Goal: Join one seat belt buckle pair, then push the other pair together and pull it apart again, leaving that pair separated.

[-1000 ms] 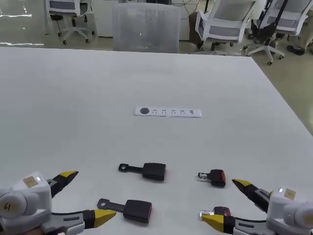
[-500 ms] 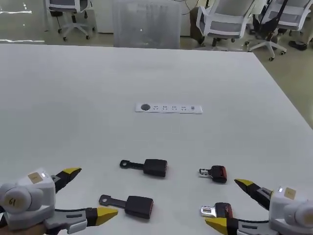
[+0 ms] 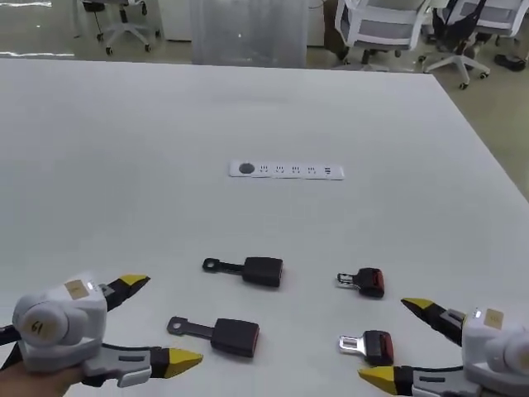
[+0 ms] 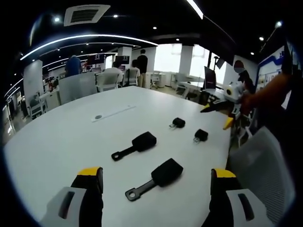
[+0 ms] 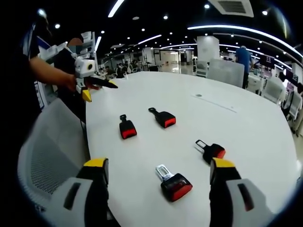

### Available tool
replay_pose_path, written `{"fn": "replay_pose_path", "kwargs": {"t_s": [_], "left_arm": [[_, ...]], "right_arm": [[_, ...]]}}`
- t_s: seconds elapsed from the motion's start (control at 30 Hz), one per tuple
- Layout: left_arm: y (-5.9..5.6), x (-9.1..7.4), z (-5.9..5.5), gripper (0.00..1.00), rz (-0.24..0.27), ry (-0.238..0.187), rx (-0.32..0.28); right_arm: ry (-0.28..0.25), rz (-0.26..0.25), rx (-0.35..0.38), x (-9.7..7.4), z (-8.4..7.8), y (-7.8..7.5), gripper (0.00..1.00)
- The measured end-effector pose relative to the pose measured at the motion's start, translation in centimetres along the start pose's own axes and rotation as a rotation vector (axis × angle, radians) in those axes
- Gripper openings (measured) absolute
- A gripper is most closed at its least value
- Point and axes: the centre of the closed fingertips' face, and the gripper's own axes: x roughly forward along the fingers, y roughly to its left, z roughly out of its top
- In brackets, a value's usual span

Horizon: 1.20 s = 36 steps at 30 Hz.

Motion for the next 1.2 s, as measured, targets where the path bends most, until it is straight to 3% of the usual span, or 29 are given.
{"fn": "replay_pose_path", "kwargs": {"t_s": [0.33,0.9,1.2], "left_arm": [[0.2,1.2,-0.8,0.91,-0.054,0.048,0.048],[-0.7,4.4,-3.0,0.77,-0.175,0.172,0.181],[-0.9,6.4,-4.5,0.74,-0.243,0.248,0.223]], "right_arm": [[0.065,0.034,-0.031,0.2,-1.5,-0.3,0.85],[0.184,0.110,-0.090,1.0,-4.4,-0.9,0.76],[0.244,0.149,-0.115,1.7,-5.7,-1.7,0.72]]}}
